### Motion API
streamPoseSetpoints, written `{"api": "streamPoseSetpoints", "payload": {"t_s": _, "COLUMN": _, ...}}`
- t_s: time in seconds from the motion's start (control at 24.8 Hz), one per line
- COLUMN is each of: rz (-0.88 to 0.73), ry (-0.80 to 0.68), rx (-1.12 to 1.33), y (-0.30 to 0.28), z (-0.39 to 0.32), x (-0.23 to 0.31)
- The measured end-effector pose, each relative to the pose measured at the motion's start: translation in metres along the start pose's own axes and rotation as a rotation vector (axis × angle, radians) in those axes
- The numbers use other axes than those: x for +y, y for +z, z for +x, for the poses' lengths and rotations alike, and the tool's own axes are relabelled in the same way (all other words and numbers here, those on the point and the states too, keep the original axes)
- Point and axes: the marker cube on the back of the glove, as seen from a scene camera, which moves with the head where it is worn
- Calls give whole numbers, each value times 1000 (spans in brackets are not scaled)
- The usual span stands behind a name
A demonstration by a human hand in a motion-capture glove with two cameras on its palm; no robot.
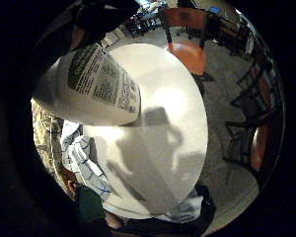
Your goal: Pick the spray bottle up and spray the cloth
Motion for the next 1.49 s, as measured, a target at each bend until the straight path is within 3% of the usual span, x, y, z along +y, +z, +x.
{"api": "streamPoseSetpoints", "payload": {"t_s": 0.73, "rz": 33, "ry": 96, "rx": -161, "y": 18, "z": 3, "x": -33}}
{"api": "streamPoseSetpoints", "payload": {"t_s": 1.49, "rz": 186, "ry": 37, "rx": -229, "y": 27, "z": 5, "x": -36}}
